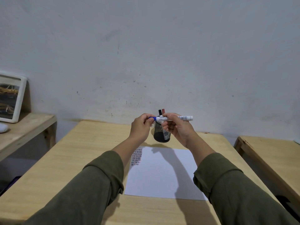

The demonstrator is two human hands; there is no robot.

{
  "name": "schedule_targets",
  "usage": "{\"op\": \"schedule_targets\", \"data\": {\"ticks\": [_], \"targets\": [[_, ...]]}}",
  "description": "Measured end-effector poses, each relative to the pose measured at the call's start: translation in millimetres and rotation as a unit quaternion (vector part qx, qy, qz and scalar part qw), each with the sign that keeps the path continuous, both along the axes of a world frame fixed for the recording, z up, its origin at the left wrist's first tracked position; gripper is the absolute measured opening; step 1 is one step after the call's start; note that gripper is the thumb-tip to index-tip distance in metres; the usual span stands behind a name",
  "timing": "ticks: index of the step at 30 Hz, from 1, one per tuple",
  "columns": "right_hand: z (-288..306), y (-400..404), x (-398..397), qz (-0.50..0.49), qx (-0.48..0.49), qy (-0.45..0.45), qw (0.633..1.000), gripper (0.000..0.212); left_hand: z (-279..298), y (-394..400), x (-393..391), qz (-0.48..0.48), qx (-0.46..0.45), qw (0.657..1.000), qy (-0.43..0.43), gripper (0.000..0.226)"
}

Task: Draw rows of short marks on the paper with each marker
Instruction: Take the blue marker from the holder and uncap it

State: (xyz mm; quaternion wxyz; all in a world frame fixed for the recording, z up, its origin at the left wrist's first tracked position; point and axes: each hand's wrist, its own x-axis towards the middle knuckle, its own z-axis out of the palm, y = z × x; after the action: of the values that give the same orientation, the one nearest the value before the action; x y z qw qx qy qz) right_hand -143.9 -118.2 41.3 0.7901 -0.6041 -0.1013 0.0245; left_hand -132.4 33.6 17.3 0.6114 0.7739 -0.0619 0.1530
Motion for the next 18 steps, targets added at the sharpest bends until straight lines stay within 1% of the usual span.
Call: {"op": "schedule_targets", "data": {"ticks": [3,7,9,12,18], "targets": [[-3,-2,2,0.009,-0.006,-0.007,1.000,0.021,-1,1,1,-0.011,0.017,1.000,0.019,0.020],[-2,-2,0,0.023,-0.002,-0.019,1.000,0.019,-4,9,5,0.017,0.008,0.997,0.076,0.039],[-2,-3,-1,0.020,-0.003,-0.023,1.000,0.018,-8,15,5,0.019,0.004,0.996,0.089,0.033],[-5,-3,0,0.009,-0.012,-0.017,1.000,0.018,-14,25,5,0.047,0.026,0.995,0.089,0.017],[-27,9,-2,0.014,-0.046,0.026,0.999,0.022,-23,46,-2,0.122,-0.006,0.986,0.109,0.023]]}}
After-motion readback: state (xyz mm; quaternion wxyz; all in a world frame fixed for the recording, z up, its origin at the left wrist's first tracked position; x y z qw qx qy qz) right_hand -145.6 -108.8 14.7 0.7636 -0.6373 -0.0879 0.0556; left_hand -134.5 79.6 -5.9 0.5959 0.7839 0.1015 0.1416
